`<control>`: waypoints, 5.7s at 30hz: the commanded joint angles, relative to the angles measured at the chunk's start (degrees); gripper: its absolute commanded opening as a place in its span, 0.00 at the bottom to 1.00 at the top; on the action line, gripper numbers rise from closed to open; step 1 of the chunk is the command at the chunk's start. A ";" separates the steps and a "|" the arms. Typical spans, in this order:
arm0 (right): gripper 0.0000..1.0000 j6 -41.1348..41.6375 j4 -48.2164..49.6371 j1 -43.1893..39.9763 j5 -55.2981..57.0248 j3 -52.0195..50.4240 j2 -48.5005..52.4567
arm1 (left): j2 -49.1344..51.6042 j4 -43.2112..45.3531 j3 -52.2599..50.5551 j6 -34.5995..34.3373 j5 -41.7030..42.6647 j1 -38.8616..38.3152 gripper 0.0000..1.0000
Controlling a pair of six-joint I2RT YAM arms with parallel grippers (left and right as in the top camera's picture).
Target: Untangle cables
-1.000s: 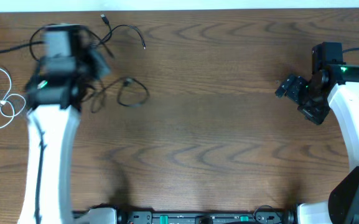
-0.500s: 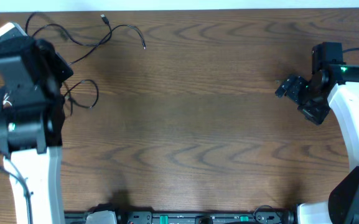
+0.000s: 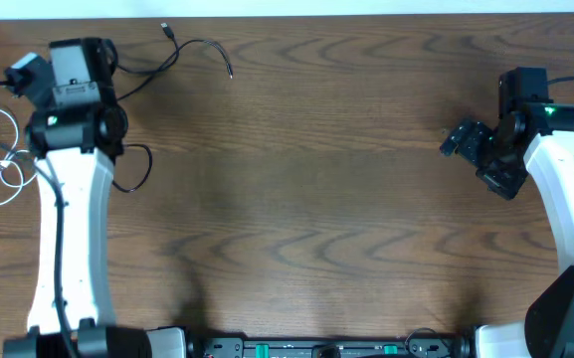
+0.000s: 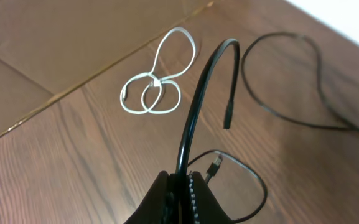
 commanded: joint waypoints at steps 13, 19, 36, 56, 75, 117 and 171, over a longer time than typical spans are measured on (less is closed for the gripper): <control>0.99 0.39 0.00 0.07 0.09 0.02 -0.07 | 14.12 -0.17 0.35 -14.43 15.65 14.43 0.08; 0.99 0.39 0.00 0.07 0.09 0.02 -0.07 | 14.29 4.24 0.35 -11.13 28.61 17.84 0.08; 0.99 0.39 0.00 0.07 0.09 0.02 -0.07 | 14.32 1.27 0.02 -10.29 24.46 18.14 0.25; 0.99 0.39 0.00 0.07 0.09 0.02 -0.07 | 19.65 -3.65 -1.95 -10.29 24.41 18.18 0.37; 0.99 0.39 0.00 0.07 0.09 0.02 -0.07 | 30.27 7.98 -2.01 -6.82 24.44 20.39 0.08; 0.99 0.39 0.00 0.07 0.09 0.02 -0.07 | 8.94 13.97 -1.99 -6.69 38.71 28.52 0.52; 0.99 -9.90 -11.47 0.13 -3.54 -0.17 -10.58 | 3.85 -8.57 -8.66 9.42 43.45 -22.56 0.98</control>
